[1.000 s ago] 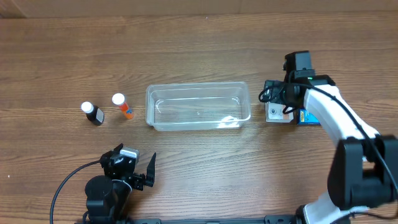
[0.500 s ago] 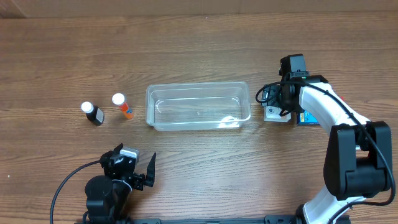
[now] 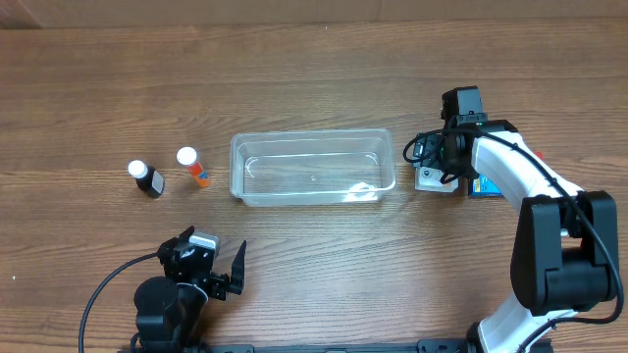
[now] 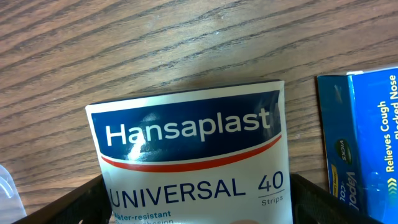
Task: Pack container
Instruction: 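Close the right gripper on the Hansaplast box and grip it, then lift the Hansaplast box and carry it left into the container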
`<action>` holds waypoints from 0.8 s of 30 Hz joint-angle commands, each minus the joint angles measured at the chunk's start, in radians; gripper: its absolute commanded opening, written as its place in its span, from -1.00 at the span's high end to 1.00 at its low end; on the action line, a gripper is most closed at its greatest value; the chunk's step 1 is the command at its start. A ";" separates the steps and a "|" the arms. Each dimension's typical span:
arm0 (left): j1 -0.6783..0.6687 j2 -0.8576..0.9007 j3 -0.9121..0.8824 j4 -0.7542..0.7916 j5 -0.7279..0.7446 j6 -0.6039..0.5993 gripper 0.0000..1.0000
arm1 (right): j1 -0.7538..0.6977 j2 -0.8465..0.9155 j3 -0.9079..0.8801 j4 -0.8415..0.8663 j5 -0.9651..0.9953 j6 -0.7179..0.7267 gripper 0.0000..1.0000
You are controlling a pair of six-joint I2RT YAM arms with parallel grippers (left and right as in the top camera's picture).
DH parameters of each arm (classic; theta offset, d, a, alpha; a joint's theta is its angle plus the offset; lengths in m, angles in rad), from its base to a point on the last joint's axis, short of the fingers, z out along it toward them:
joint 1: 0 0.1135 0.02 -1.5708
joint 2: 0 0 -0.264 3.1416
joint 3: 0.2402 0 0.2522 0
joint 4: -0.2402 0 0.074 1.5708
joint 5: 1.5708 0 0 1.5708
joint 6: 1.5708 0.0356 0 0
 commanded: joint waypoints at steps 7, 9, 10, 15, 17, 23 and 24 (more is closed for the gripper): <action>0.008 -0.010 0.000 -0.005 0.012 0.019 -1.00 | -0.001 0.013 -0.014 -0.006 -0.006 -0.032 -0.85; 0.008 -0.010 0.000 -0.005 0.012 0.019 -1.00 | -0.001 0.013 -0.015 -0.013 -0.005 -0.031 -0.76; 0.008 -0.010 0.000 -0.005 0.012 0.019 -1.00 | -0.001 0.013 -0.017 -0.011 -0.005 -0.031 -0.76; 0.008 -0.010 0.000 -0.005 0.012 0.019 -1.00 | -0.001 0.013 -0.037 0.011 -0.005 -0.027 -0.68; 0.008 -0.010 0.000 -0.006 0.012 0.019 -1.00 | -0.001 0.013 -0.036 0.010 -0.005 -0.027 -0.62; 0.008 -0.010 0.000 -0.005 0.012 0.019 -1.00 | 0.000 0.007 0.127 -0.198 -0.005 -0.027 -0.34; 0.008 -0.010 0.000 -0.005 0.012 0.019 -1.00 | 0.001 0.003 0.172 -0.253 -0.005 -0.023 -0.32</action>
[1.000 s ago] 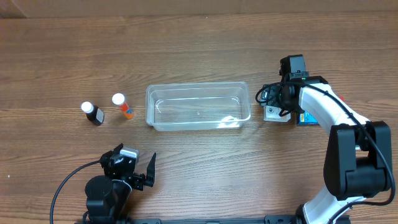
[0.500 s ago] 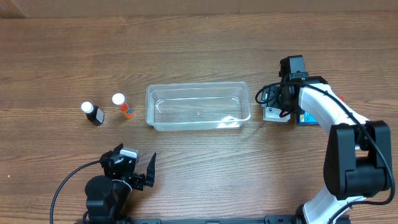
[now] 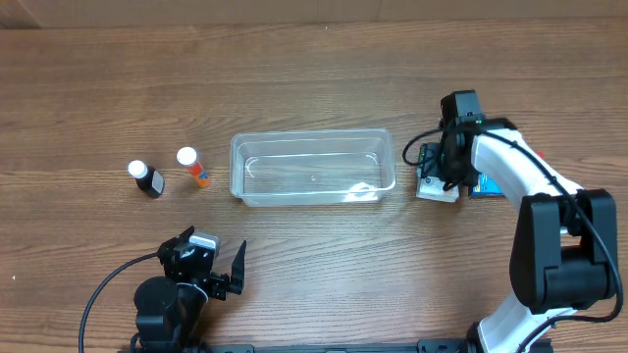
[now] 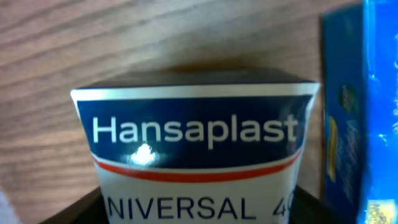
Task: Pack container
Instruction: 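Lift the Hansaplast box and carry it left into the container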
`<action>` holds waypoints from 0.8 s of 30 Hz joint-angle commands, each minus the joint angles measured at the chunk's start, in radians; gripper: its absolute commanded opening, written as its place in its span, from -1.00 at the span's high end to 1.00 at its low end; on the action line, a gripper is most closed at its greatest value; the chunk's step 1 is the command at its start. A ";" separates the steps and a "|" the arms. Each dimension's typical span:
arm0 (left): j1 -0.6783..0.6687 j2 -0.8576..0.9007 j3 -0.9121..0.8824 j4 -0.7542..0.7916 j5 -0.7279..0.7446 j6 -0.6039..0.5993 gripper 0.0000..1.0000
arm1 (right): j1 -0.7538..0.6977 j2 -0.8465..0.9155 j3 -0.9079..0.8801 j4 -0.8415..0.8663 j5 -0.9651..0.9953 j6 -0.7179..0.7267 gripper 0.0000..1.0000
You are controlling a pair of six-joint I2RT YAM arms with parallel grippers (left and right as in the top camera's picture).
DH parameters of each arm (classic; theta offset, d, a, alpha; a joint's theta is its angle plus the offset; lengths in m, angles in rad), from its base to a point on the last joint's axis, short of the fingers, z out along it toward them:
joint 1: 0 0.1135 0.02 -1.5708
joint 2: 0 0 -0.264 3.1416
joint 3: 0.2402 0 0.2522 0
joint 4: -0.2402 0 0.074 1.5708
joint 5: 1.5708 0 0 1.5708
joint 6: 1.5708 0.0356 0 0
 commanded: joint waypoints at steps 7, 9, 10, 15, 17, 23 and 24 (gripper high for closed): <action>0.008 -0.010 0.000 -0.006 0.012 0.019 -1.00 | 0.047 -0.078 0.391 -0.385 -0.003 0.068 -0.21; 0.008 -0.010 0.000 -0.006 0.012 0.019 -1.00 | 0.080 -0.132 0.423 -0.437 -0.027 0.097 -0.21; 0.008 -0.010 0.000 -0.006 0.012 0.019 -1.00 | 0.098 -0.157 0.423 -0.444 -0.053 0.107 -0.21; 0.008 -0.010 0.000 -0.006 0.012 0.019 -1.00 | 0.237 -0.198 0.422 -0.452 -0.106 0.148 -0.18; 0.008 -0.010 0.000 -0.006 0.012 0.019 -1.00 | 0.303 -0.192 0.411 -0.403 -0.106 0.161 -0.18; 0.008 -0.010 0.000 -0.006 0.012 0.019 -1.00 | 0.386 -0.113 0.397 -0.285 -0.034 0.223 -0.18; 0.008 -0.010 0.000 -0.006 0.012 0.019 -1.00 | 0.386 -0.093 0.397 -0.273 -0.034 0.234 -0.18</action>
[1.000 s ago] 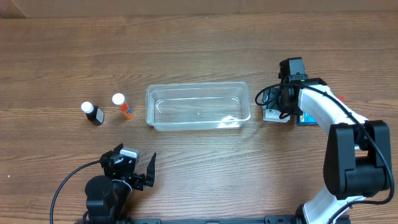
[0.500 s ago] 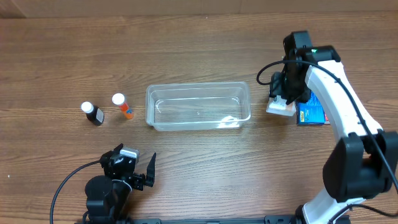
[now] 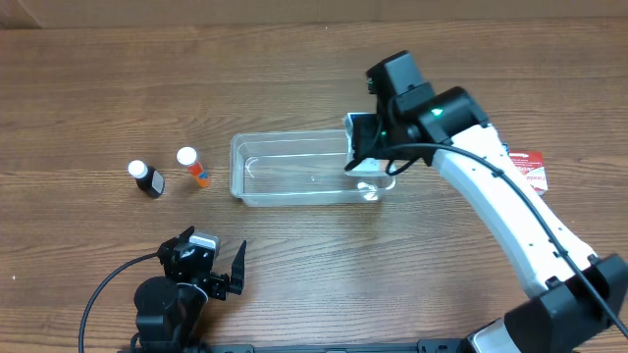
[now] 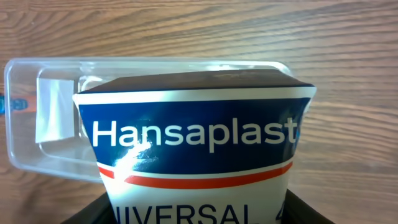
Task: Pack container
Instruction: 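Lift the Hansaplast box and carry it left into the container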
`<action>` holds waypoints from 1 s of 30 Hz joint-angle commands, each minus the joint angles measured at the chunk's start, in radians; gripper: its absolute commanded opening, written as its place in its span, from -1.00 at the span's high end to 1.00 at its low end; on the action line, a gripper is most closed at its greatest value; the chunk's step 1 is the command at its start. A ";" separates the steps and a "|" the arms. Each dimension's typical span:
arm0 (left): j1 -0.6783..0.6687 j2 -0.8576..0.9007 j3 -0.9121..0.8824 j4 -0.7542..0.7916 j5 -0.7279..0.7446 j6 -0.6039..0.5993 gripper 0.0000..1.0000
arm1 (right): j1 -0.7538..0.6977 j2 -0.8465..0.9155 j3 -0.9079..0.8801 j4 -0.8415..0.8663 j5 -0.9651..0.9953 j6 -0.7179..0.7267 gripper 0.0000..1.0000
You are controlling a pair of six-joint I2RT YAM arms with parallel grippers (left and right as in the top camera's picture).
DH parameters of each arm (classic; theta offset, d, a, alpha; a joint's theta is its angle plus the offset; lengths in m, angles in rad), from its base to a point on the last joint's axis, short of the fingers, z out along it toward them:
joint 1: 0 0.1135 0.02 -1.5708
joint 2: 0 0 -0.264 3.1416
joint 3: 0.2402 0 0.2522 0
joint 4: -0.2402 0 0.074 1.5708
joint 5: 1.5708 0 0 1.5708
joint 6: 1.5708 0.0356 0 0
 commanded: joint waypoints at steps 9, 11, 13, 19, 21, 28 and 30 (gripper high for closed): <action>0.008 -0.010 0.000 -0.005 0.012 0.020 -1.00 | -0.005 0.203 -0.033 0.076 0.055 0.054 -0.18; 0.008 -0.010 0.000 -0.005 0.012 0.020 -1.00 | -0.005 0.236 -0.049 0.084 0.054 0.054 -0.18; 0.008 -0.010 0.000 -0.005 0.012 0.020 -1.00 | -0.005 0.254 -0.050 0.085 0.055 0.054 -0.19; 0.008 -0.010 0.000 -0.005 0.012 0.020 -1.00 | -0.005 0.264 -0.050 0.074 0.080 0.054 -0.21; 0.008 -0.010 0.000 -0.005 0.012 0.020 -1.00 | -0.005 0.265 -0.050 0.066 0.080 0.054 -0.21; 0.008 -0.010 0.000 -0.005 0.012 0.020 -1.00 | -0.004 0.266 -0.050 0.045 0.080 0.026 -0.40; 0.008 -0.010 0.000 -0.006 0.012 0.020 -1.00 | 0.000 0.266 -0.050 0.045 0.081 -0.003 -0.41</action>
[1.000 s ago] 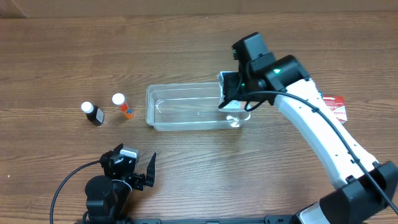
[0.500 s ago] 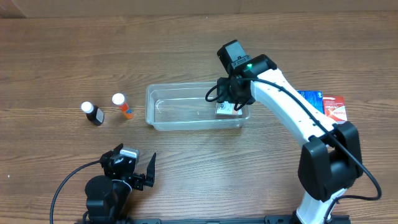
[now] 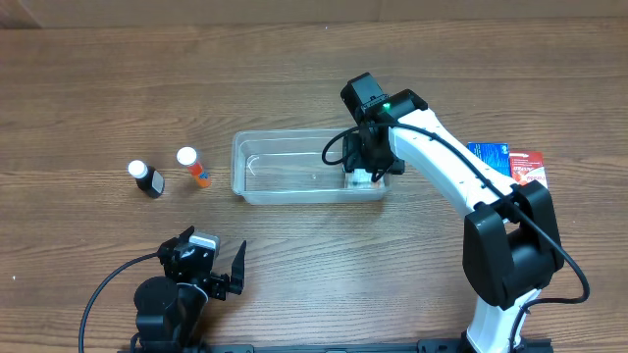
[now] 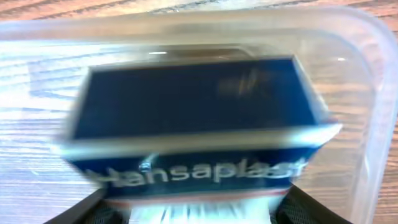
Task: Pack container
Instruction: 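Lift the Hansaplast box and carry it left into the container, then lower the Hansaplast box into the container's right end and release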
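Note:
The clear plastic container (image 3: 294, 167) lies mid-table. My right gripper (image 3: 361, 176) is down inside its right end, shut on the white and blue Hansaplast box (image 4: 199, 130), which fills the right wrist view, blurred, with the container's rim (image 4: 373, 93) around it. In the overhead view the box (image 3: 359, 179) shows only as a small white patch under the wrist. My left gripper (image 3: 226, 273) rests open near the front edge, holding nothing.
Two small bottles stand left of the container: a dark one with a white cap (image 3: 146, 178) and an orange one with a white cap (image 3: 194, 168). A blue box (image 3: 488, 155) and a red packet (image 3: 527, 167) lie at the right.
My right gripper, with the Hansaplast box, was above the container's right end; now it is lower, inside that end, and the box is tilted top face toward the camera. The left arm is unchanged.
My right gripper stood around the Hansaplast box on the table right of the container, beside the blue box. Then it gripped the box closer. Later it held the box above the container's right end, and now the box is down inside the container.

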`<action>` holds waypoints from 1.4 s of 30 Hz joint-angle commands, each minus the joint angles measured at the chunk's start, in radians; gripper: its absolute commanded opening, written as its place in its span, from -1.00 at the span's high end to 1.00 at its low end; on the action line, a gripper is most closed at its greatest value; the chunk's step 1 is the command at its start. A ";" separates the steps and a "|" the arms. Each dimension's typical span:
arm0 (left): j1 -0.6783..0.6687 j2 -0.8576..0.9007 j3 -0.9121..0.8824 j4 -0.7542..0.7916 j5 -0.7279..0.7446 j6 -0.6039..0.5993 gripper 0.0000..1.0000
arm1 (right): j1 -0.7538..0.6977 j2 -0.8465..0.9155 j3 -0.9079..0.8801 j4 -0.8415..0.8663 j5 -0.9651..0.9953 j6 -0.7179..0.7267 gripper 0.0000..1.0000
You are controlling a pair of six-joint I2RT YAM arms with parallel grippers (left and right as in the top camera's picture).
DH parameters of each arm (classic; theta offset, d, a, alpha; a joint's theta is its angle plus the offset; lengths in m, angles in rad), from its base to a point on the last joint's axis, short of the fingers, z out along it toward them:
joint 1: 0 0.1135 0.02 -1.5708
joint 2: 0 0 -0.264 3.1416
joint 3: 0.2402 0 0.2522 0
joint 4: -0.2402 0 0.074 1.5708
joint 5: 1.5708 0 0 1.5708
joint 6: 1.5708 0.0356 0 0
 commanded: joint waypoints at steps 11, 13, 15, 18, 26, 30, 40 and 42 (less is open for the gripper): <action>0.008 -0.010 0.000 -0.005 0.012 0.019 -1.00 | 0.003 -0.031 0.003 0.003 0.035 -0.087 -0.40; 0.008 -0.010 0.000 -0.005 0.012 0.019 -1.00 | 0.003 -0.053 0.009 0.004 0.049 -0.087 -0.40; 0.008 -0.010 0.000 -0.005 0.012 0.019 -1.00 | 0.003 -0.089 0.011 0.007 0.052 -0.087 -0.39; 0.008 -0.010 0.000 -0.005 0.012 0.019 -1.00 | 0.004 -0.117 0.011 0.007 0.052 -0.087 -0.32; 0.008 -0.010 0.000 -0.005 0.012 0.019 -1.00 | 0.006 -0.117 0.011 0.042 0.051 -0.087 -0.11; 0.008 -0.010 0.000 -0.005 0.012 0.019 -1.00 | 0.028 -0.114 0.002 0.084 -0.063 -0.095 0.58; 0.008 -0.010 0.000 -0.005 0.012 0.019 -1.00 | 0.048 -0.109 -0.188 0.240 -0.092 -0.112 0.70; 0.008 -0.010 0.000 -0.005 0.012 0.019 -1.00 | 0.049 -0.109 -0.200 0.245 -0.091 -0.145 0.70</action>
